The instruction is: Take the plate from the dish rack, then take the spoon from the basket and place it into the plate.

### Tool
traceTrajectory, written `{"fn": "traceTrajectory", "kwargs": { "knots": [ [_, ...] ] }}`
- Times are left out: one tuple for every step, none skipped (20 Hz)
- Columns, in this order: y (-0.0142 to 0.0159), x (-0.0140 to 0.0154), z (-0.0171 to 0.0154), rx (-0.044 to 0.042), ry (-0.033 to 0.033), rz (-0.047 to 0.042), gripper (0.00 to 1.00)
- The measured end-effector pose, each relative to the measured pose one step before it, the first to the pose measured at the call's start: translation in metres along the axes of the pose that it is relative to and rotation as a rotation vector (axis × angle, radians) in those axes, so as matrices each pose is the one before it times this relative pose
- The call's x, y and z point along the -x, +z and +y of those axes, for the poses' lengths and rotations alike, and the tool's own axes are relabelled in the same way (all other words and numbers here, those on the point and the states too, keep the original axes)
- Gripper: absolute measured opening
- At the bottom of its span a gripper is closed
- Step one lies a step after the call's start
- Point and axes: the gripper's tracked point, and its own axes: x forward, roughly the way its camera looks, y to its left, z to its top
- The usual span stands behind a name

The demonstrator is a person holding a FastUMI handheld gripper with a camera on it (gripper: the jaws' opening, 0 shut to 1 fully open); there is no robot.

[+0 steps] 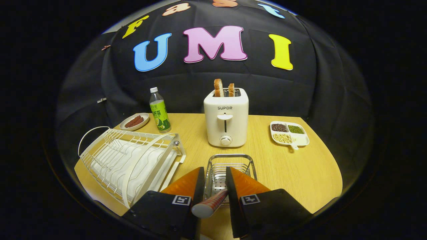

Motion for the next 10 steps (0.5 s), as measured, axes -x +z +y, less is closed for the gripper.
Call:
{"fn": "traceTrajectory", "kwargs": {
  "knots": [
    [-0.00113,-0.00044,0.00014,-0.00957,0.00393,0.0083,0.39],
    [0.00079,-0.00009,0.0008,-0.00394,0.00608,-0.00069,0.39],
    [0.00551,0.00072,-0.00032,0.00216,-0.00421,-0.01752,0.39],
    [-0.00111,-0.00396,-0.00109,0.01399,-0.00641,-0.00053,0.23],
    [-0.00183,0.00144,0.00302,0.01844,0.00686,0.00849,0.23],
    [-0.00125,0.0019,0.00268,0.01524,0.00652,0.00833,0.22],
    [0.0001,-0.00006,0.00074,0.01283,0.00181,0.00579,0.22],
    [0.00024,-0.00116,-0.00039,0.01036,0.00003,0.00244,0.22],
    [0.00084,0.00037,-0.00022,-0.00214,0.00023,0.006,0.23],
    [0.00055,0.00076,-0.00161,-0.01677,0.00113,0.00448,0.22]
  ]
}}
